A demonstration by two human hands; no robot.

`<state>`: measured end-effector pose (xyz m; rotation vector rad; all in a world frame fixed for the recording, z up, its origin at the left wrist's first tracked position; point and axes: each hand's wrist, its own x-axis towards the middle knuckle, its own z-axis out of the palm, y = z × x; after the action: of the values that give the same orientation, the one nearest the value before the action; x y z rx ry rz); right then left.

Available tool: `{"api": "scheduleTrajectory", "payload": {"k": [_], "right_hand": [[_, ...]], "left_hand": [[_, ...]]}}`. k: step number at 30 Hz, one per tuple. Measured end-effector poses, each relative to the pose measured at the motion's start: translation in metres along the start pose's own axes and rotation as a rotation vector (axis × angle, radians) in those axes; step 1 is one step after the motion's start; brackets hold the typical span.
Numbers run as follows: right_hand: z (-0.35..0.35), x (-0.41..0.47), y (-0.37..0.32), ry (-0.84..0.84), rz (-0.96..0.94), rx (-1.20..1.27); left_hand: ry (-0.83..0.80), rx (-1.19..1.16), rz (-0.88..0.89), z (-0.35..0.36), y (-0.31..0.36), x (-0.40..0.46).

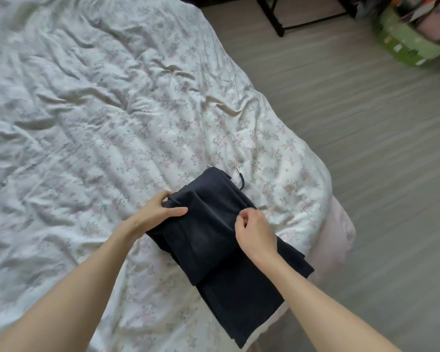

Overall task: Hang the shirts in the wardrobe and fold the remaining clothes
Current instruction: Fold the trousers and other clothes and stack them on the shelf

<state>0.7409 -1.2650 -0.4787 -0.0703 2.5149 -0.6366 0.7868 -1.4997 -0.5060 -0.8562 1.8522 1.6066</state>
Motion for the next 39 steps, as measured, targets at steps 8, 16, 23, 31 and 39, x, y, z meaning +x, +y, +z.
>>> {"api": "scheduleTrajectory", "payload": {"k": [8, 16, 23, 31, 39], "right_hand": [[0.003, 0.072, -0.057, -0.084, -0.058, 0.02], [0.001, 0.092, -0.065, -0.161, 0.01, 0.003], [0.003, 0.105, -0.066, -0.032, 0.061, -0.001], [0.005, 0.093, -0.063, 0.17, -0.184, -0.238], [0.022, 0.012, -0.017, 0.187, -0.611, -0.35]], "left_hand": [[0.074, -0.195, 0.113, -0.013, -0.015, -0.026], [0.083, 0.429, 0.32, -0.011, -0.01, -0.011], [0.203, 0.423, 0.39, -0.028, -0.029, -0.012], [0.296, 0.082, 0.305, -0.02, -0.034, -0.02], [0.427, 0.285, 0.199, 0.006, -0.028, -0.03]]}}
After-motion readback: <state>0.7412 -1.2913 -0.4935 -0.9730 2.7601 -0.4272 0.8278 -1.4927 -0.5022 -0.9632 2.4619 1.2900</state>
